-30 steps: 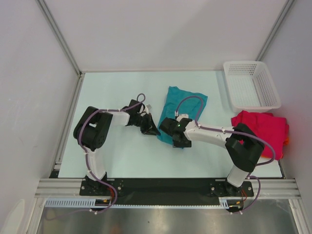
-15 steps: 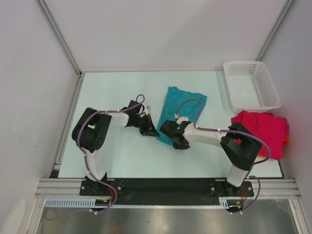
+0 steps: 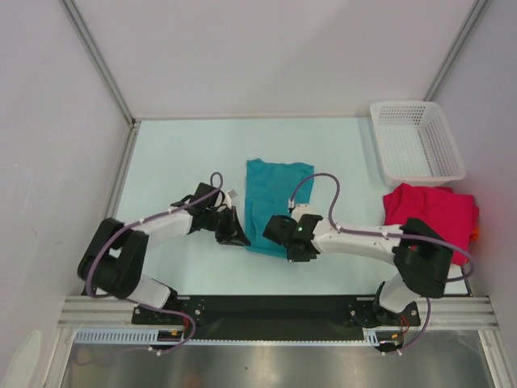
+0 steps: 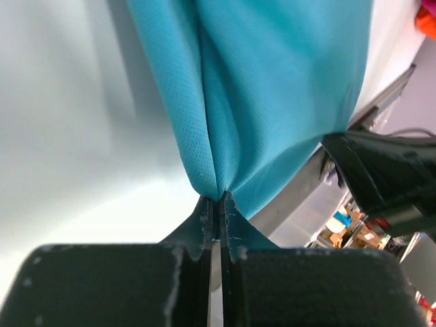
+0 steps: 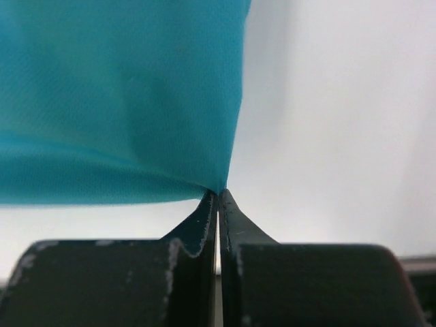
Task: Fold and stack the t-shirts
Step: Grab one side of the 2/3 rectangular tshirt with both arms
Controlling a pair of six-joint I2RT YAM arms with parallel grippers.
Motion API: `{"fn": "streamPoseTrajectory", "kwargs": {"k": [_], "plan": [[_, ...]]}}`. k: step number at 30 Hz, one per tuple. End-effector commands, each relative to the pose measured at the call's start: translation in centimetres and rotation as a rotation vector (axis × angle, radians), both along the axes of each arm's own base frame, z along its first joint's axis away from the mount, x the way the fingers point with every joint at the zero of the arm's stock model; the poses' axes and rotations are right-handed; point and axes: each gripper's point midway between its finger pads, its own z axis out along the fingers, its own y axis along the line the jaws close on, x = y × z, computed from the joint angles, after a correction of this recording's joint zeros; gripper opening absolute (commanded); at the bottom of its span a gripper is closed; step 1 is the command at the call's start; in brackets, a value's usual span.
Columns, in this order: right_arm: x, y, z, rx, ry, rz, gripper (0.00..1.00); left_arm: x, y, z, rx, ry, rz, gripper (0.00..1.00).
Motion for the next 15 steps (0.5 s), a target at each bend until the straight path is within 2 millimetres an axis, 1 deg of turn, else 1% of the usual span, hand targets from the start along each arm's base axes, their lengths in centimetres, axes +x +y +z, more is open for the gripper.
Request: {"fn": "streamPoseTrajectory", "kwargs": {"k": [1, 2, 3, 4, 5, 6, 7, 8, 9, 10, 11, 12, 13, 14, 15], "plan": [[-3.4, -1.7, 5.9, 0.007, -0.050, -0.039, 0.00, -2.4, 1.4, 2.2, 0.004, -0.056, -0.006, 0.00], [-3.7, -1.5, 7.2, 0.051, -0.067, -0.040, 0.00, -2.8, 1.6, 2.6, 0.004, -0.054, -0.001, 0.00], [-4.3, -0.8, 7.9, 0.080, -0.072, -0.032, 0.00, -3.0, 1.6, 3.3, -0.009, -0.074, -0.003, 0.00], [-4.4, -0.7, 8.5, 0.097, -0.075, -0.034, 0.00, -3.1, 1.7, 3.6, -0.011, -0.079, 0.002, 0.00], [-4.4, -0.6, 8.8, 0.106, -0.078, -0.033, 0.00, -3.2, 1.7, 3.8, -0.014, -0.078, 0.003, 0.00], [-3.9, -0.2, 9.6, 0.122, -0.099, -0.037, 0.00, -3.0, 1.7, 4.0, -0.013, -0.087, 0.007, 0.00], [-3.5, -0.3, 9.9, 0.110, -0.109, -0.025, 0.00, -2.6, 1.6, 4.2, -0.012, -0.091, 0.009, 0.00], [-2.9, -0.3, 10.2, 0.103, -0.124, -0.026, 0.00, -2.3, 1.6, 4.2, -0.008, -0.095, 0.009, 0.00], [-2.1, -0.3, 10.0, 0.076, -0.132, -0.025, 0.00, -2.1, 1.4, 4.1, -0.006, -0.088, 0.005, 0.00], [-0.5, -0.3, 10.9, 0.070, -0.148, -0.020, 0.00, -1.3, 1.0, 4.9, -0.019, -0.106, 0.000, 0.00], [0.5, -0.1, 11.2, 0.061, -0.164, -0.021, 0.00, -0.9, 0.8, 4.6, -0.010, -0.092, -0.003, 0.00], [1.8, 0.0, 11.1, 0.028, -0.184, -0.015, 0.00, -0.3, 0.6, 4.9, -0.010, -0.101, -0.002, 0.00], [3.6, -0.2, 11.9, 0.019, -0.201, -0.015, 0.00, 1.0, 0.1, 6.2, -0.022, -0.136, -0.001, 0.00], [4.6, -0.2, 12.1, 0.010, -0.209, -0.010, 0.00, 1.6, 0.0, 6.0, -0.010, -0.124, -0.005, 0.00], [5.7, -0.2, 12.2, 0.009, -0.219, -0.018, 0.00, 2.4, -0.2, 6.4, -0.009, -0.133, -0.003, 0.00]]}}
